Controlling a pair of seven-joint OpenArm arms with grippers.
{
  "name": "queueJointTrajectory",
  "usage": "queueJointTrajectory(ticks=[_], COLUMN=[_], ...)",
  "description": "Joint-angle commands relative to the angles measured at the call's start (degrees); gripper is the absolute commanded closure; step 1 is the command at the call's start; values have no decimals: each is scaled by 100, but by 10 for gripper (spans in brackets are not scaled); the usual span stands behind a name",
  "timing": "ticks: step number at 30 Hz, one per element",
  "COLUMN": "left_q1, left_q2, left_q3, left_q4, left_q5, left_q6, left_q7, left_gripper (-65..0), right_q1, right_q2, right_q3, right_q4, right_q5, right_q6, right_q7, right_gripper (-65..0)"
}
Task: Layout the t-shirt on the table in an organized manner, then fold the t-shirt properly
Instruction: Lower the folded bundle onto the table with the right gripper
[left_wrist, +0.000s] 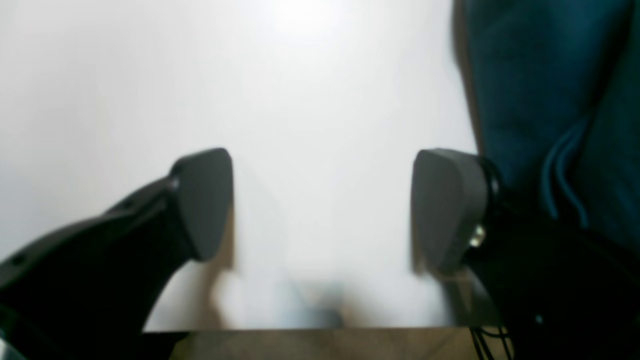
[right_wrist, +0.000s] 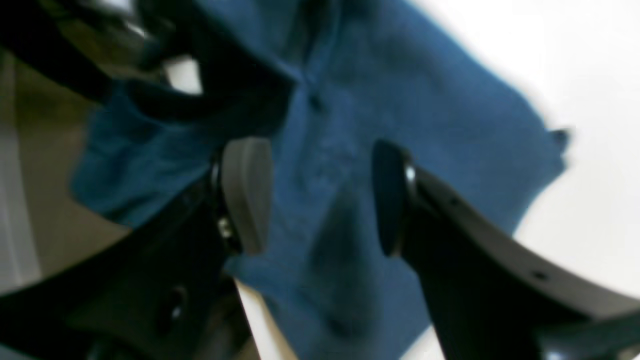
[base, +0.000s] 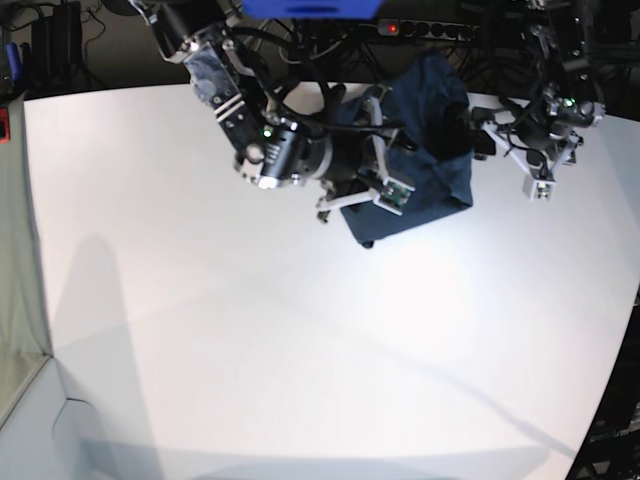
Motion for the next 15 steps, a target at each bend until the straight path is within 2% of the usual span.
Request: queueJointTrajectory(ticks=[1,4,9,15], left_q1=[-25,-51,-69,-131], left_q2=[-4,-4,5,5], left_q3=[-16,-7,20,28], left_q4=[61,61,-177,-713], left_q5=[-16,-25,-51,-25], left_q6=[1,1,1,1], left_q7=[2,2,-6,-472], left_gripper=[-552,-552,-552,-552], right_q1=[77,86,77,24], right_q2=[-85,-85,-85,11], right_q3=[-11,192,1071,1985], right_q4=[-30,-390,-768,-777], right_q5=[98,89,89,81], right_q6=[1,-17,-17,-17], right_q7=[310,600,653,618], right_gripper=[-290,-290,-290,-290])
